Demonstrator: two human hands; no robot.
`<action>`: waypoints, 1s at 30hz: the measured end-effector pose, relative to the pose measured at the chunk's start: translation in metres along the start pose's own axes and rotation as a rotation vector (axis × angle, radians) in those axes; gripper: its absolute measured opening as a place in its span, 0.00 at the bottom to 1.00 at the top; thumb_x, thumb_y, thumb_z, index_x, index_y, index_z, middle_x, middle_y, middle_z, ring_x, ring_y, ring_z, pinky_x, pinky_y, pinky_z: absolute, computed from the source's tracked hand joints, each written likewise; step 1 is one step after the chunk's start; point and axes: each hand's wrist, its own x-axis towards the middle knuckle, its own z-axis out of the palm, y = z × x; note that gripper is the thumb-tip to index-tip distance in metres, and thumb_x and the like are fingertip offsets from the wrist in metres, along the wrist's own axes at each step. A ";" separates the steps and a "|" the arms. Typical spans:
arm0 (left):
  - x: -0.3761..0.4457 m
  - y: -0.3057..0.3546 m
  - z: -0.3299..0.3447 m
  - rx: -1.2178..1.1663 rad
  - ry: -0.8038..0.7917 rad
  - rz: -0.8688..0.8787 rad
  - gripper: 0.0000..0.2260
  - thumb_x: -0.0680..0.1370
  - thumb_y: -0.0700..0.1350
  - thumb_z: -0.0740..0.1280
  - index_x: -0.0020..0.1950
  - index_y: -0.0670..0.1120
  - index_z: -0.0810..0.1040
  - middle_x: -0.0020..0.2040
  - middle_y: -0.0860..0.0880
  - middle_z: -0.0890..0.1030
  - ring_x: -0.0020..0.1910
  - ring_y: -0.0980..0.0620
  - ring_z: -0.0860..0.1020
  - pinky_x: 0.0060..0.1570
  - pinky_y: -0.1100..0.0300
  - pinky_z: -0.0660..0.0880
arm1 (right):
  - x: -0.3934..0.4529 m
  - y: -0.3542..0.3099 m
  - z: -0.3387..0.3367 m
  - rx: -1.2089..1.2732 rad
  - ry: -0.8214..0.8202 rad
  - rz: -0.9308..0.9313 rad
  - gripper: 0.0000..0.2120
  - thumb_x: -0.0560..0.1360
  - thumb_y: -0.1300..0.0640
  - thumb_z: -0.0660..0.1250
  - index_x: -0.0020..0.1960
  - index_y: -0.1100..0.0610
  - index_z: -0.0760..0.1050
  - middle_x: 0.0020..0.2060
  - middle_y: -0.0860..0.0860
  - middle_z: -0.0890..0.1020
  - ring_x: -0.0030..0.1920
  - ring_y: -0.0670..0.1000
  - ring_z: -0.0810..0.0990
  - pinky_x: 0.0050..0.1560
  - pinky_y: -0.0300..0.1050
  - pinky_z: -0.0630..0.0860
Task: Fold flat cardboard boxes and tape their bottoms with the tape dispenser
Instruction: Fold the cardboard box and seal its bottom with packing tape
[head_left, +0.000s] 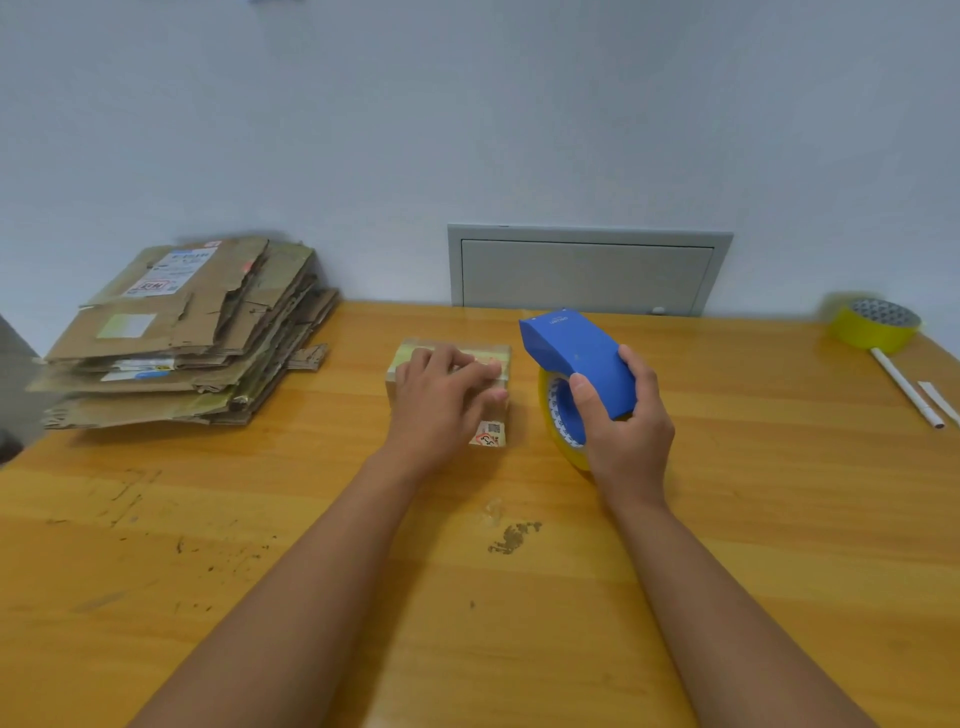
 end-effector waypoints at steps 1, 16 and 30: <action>0.001 0.002 0.001 -0.001 0.014 -0.003 0.12 0.77 0.53 0.70 0.59 0.53 0.83 0.53 0.49 0.77 0.54 0.45 0.70 0.51 0.57 0.57 | 0.000 0.000 0.000 0.004 0.002 0.000 0.32 0.72 0.36 0.67 0.71 0.51 0.71 0.60 0.42 0.75 0.57 0.42 0.74 0.55 0.40 0.75; -0.002 0.001 0.010 0.005 -0.013 0.016 0.13 0.78 0.59 0.65 0.55 0.52 0.79 0.65 0.53 0.75 0.64 0.52 0.70 0.58 0.59 0.52 | 0.000 0.000 0.000 -0.015 -0.006 -0.019 0.31 0.73 0.38 0.67 0.71 0.52 0.71 0.61 0.43 0.75 0.57 0.40 0.73 0.53 0.30 0.70; 0.005 -0.002 0.004 0.043 -0.075 0.079 0.12 0.79 0.55 0.65 0.59 0.51 0.79 0.62 0.55 0.77 0.63 0.51 0.70 0.59 0.58 0.55 | -0.001 -0.001 -0.001 0.003 -0.011 0.013 0.31 0.73 0.39 0.68 0.71 0.51 0.71 0.61 0.45 0.76 0.58 0.46 0.76 0.56 0.45 0.77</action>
